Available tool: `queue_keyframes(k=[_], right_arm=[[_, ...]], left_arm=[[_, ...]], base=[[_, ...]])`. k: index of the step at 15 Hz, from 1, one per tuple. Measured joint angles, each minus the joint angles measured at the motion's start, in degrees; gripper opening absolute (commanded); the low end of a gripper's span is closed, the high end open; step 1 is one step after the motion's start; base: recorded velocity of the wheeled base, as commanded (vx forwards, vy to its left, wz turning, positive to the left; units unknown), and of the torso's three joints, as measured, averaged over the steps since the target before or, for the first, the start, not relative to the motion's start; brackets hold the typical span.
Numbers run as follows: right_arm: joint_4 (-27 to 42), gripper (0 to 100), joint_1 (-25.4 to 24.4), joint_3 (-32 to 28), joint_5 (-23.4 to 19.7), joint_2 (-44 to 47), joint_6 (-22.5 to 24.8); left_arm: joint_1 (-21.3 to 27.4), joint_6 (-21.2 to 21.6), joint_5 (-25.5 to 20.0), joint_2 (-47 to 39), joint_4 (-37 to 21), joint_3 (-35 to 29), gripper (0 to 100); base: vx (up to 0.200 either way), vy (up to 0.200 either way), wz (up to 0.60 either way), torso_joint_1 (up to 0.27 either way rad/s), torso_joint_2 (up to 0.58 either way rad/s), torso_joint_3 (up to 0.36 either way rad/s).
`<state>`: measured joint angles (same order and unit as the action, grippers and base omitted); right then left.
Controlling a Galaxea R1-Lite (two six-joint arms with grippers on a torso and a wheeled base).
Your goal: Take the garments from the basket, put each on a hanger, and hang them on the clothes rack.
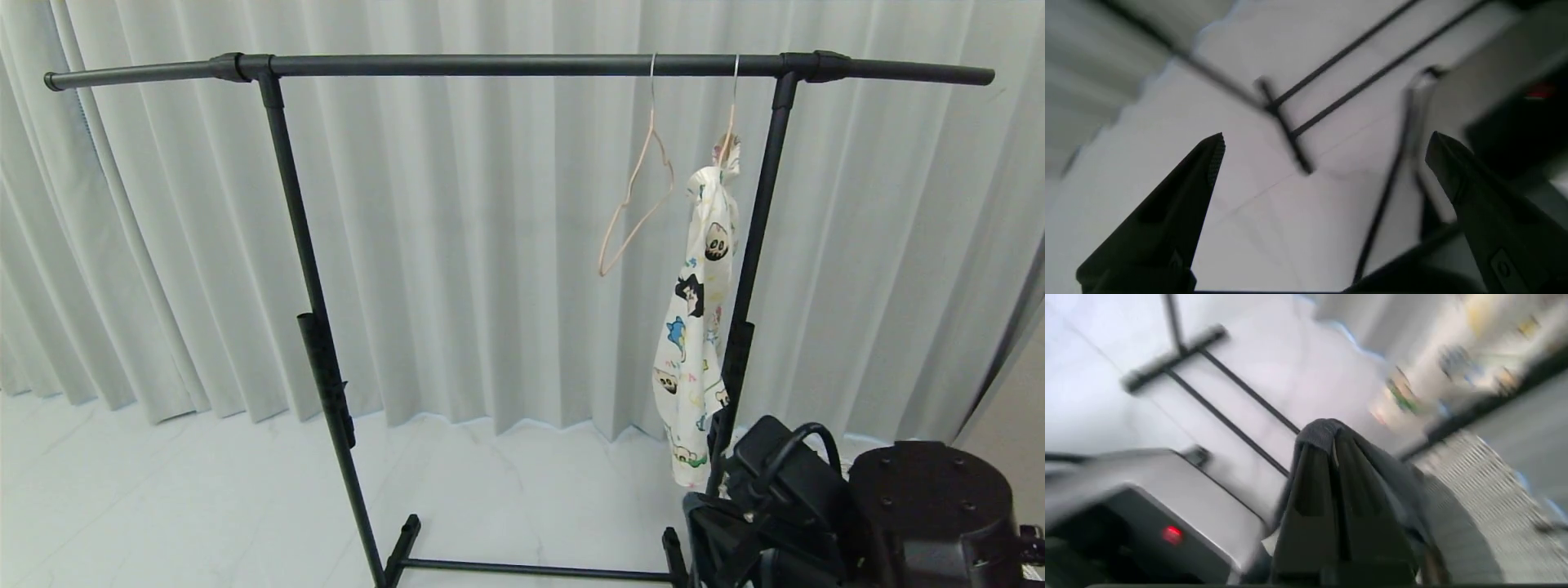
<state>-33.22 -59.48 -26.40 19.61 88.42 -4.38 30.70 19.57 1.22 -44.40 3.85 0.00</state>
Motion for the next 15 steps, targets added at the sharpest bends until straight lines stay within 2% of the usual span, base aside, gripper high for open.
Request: queue_keyframes(k=[2, 4, 7, 10, 12, 15], right_arm=[[-0.1, 0, -2.0, -5.1, 0.0, 2.0, -2.3], [0.0, 0, -2.8, -8.4, -0.3, 3.7, -2.7], [-0.1, 0, -3.0, -11.6, -1.7, 4.9, -2.8], [-0.2, 0, -3.0, -14.7, -1.9, 5.1, -3.8], [-0.3, 0, -3.0, -16.3, -2.0, 4.8, -4.4], [-0.4, 0, -3.0, -17.0, -2.0, 3.9, -4.7]], left_arm=[[2.1, 0.0, -1.5, 1.3, 0.2, -0.2, 100], [3.3, -1.1, -1.7, 1.9, 1.5, -3.5, 100], [4.7, -5.4, -1.7, -1.4, 3.0, -15.1, 100], [9.7, -12.1, -1.8, -12.8, 6.9, -26.6, 100], [12.9, -17.6, -1.7, -22.8, 12.2, -30.4, 100], [15.4, -22.3, -1.9, -37.5, 21.4, -32.6, 100]], base=[[0.000, 0.000, 0.00, 0.000, 0.00, 0.000], [0.000, 0.000, 0.00, 0.000, 0.00, 0.000], [0.000, 0.000, 0.00, 0.000, 0.00, 0.000], [0.000, 0.000, 0.00, 0.000, 0.00, 0.000], [0.000, 0.000, 0.00, 0.000, 0.00, 0.000], [0.000, 0.000, 0.00, 0.000, 0.00, 0.000]])
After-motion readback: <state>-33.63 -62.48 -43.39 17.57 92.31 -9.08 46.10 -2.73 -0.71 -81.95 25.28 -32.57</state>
